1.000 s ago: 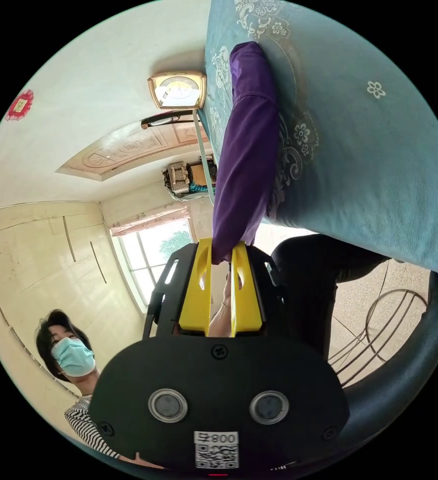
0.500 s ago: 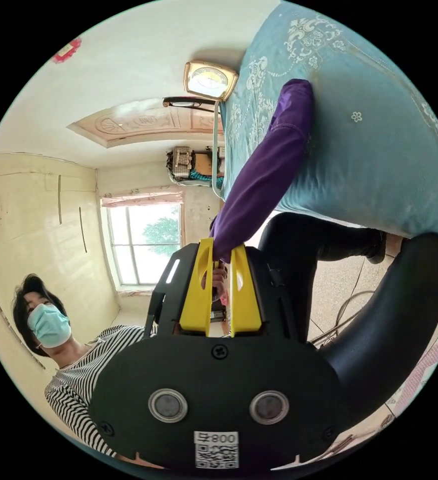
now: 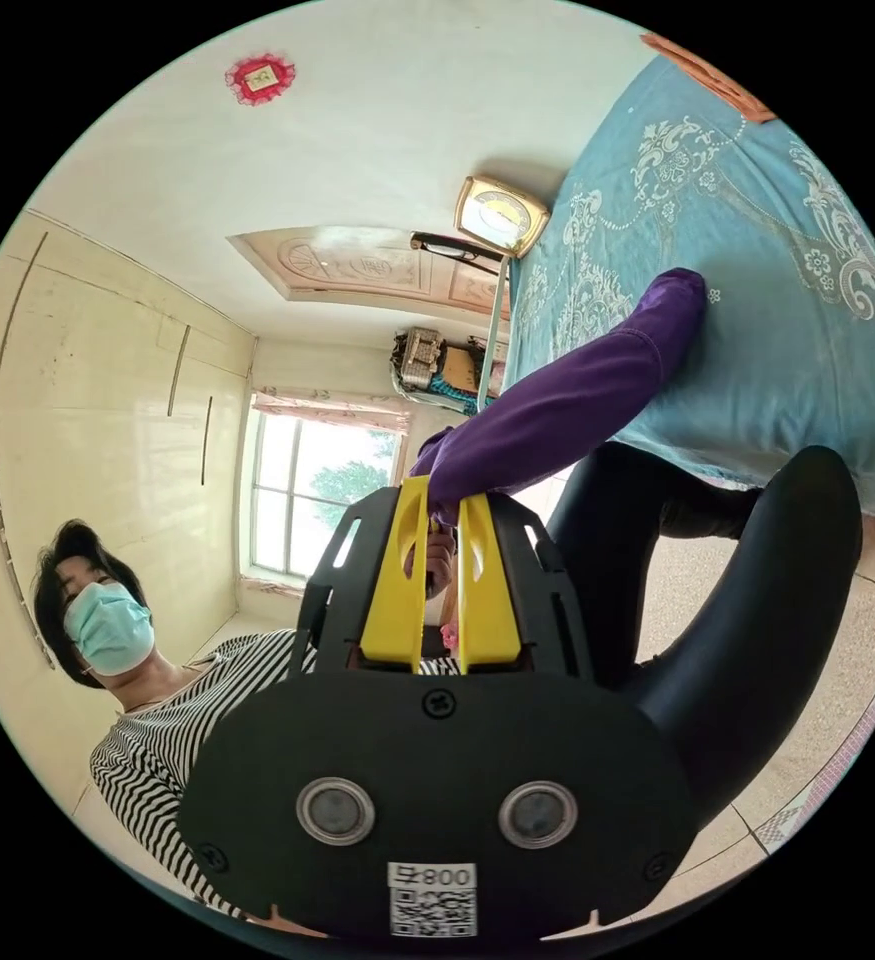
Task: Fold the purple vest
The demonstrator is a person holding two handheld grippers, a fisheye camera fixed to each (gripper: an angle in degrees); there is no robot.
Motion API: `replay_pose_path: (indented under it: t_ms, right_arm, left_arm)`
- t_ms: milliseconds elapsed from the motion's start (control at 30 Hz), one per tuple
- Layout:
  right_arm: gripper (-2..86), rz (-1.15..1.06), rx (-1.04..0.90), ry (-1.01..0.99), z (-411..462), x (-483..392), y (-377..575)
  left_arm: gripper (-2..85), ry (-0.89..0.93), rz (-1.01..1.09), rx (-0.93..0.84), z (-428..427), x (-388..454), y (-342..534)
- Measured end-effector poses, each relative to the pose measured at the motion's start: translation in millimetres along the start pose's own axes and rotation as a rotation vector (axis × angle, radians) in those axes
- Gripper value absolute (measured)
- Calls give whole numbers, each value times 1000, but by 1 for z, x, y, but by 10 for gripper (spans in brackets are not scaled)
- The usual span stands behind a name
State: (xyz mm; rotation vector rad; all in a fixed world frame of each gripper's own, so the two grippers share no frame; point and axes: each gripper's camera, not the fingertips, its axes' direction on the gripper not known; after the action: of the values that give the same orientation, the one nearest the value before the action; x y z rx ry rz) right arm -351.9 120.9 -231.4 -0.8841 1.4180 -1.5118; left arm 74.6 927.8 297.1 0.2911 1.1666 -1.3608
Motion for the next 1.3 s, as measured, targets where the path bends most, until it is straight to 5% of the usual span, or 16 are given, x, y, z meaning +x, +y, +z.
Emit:
replay_pose_path:
  t_ms: [933,1300]
  right_arm:
    - [8,-221,373,-30,-297,53,163]
    - [8,-201,466,17,-449,115,97]
  left_arm:
    - [22,60,137,-463,366,129,-38]
    - [22,-9,132,-587,580,118,-114]
